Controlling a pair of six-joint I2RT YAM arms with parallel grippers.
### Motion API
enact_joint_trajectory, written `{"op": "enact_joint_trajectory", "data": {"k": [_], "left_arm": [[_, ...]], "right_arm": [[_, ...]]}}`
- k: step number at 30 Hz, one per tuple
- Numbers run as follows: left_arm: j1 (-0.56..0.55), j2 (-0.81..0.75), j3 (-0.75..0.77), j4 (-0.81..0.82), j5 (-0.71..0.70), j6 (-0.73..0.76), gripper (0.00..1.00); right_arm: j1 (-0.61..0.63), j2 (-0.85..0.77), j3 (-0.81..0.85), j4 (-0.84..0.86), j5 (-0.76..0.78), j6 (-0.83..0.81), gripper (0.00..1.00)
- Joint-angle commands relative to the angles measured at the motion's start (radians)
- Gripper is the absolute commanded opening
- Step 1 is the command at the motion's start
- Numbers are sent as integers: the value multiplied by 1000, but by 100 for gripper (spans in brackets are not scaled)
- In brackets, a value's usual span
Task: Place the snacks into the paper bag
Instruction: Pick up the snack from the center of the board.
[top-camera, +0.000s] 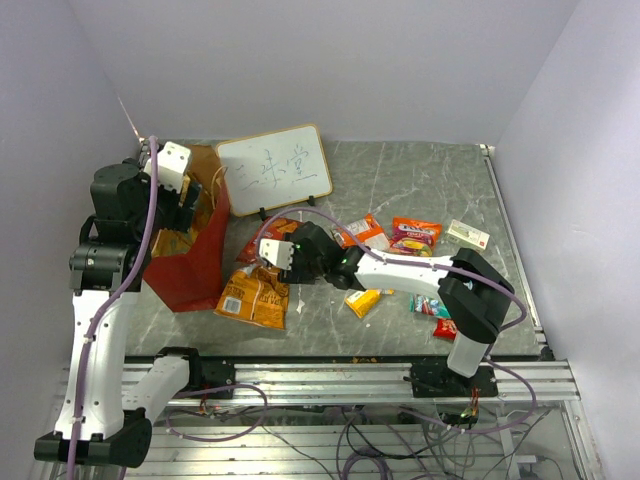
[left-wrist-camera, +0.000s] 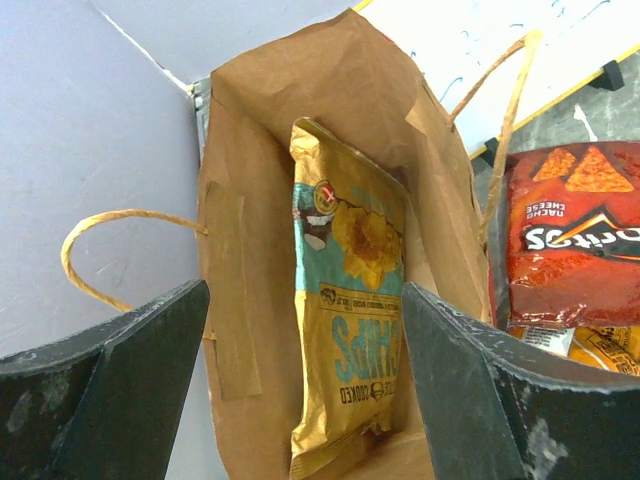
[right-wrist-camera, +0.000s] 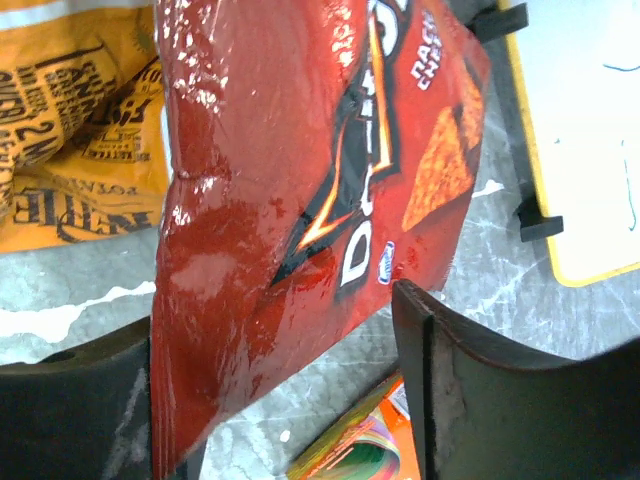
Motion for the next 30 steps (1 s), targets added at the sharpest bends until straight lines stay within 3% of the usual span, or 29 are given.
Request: {"op": "enact_joint_trajectory", "data": {"k": [1,5,6,8,9,15,23,30], "left_arm": [[10,-39,-24,45,69,24,91],[10,-49,-3,41,104,33,97],[10,-44,7,34,115,33,99],[10,-28,35,17,159,34,100],[9,-17,49,3,186,38,99],[9,30,130,-24,319,53,100],[9,113,273,-89,543,64,98],[5,155,337,-69,715,25,96]], "right_arm": [[10,16,58,0,49,16,57],[8,-2,95,-46,31,33,37],[9,-10,103,-56,28,36,29],[4,-34,119,-76,25,44,4],[1,-48,127,-85,27,50,0],[-58,-151,222,-200,-20,80,0],[-217,-254,415,-410,-222,113,0],[-266,-302,530,-526,-262,167,0]]}}
